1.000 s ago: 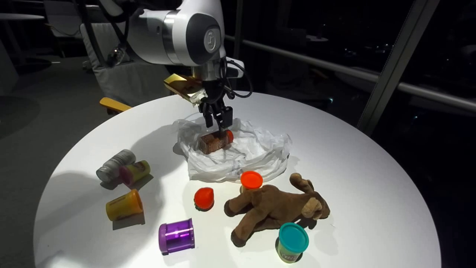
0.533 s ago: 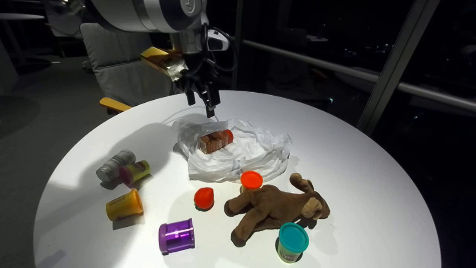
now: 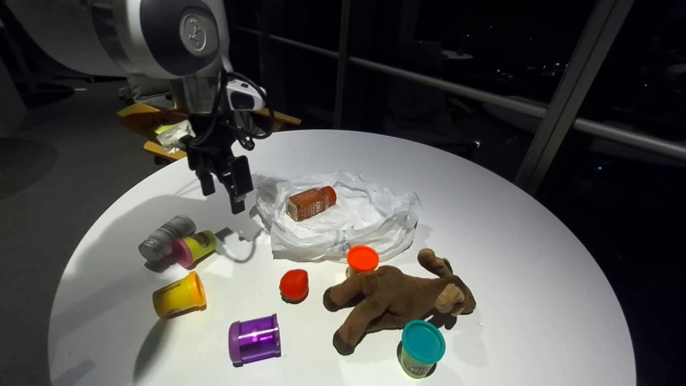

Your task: Put all the objects on the table in the white plastic bag

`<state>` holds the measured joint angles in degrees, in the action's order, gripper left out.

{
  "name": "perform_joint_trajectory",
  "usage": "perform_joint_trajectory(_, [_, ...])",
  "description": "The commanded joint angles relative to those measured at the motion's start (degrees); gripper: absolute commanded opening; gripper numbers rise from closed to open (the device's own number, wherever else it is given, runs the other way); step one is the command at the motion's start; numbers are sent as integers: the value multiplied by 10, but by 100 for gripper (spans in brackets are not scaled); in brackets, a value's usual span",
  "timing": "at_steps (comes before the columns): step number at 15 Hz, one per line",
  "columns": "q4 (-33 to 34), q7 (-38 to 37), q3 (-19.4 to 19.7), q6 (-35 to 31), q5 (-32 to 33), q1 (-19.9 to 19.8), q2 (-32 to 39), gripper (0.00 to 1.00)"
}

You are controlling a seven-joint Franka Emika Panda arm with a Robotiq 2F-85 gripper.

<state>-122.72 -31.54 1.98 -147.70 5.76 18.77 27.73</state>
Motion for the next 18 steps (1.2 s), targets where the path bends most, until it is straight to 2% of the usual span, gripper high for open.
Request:
perform_joint_trajectory(1, [-36,-27,9,-16,30,28,-1,100])
perform_joint_trajectory(10, [-68,-34,1,-15,16,27,12,100])
perform_joint_trajectory(11, [-67,-29,-2,-14,12,23,16,96])
perform_joint_trajectory(12, [-65,-24,-5,-16,6,18,21,75])
perform_joint_trajectory(14, [-58,-14,-11,-19,-4,9,31,70])
perform_joint_trajectory(18, [-63,6,-25,-41,-36,-10,29,38])
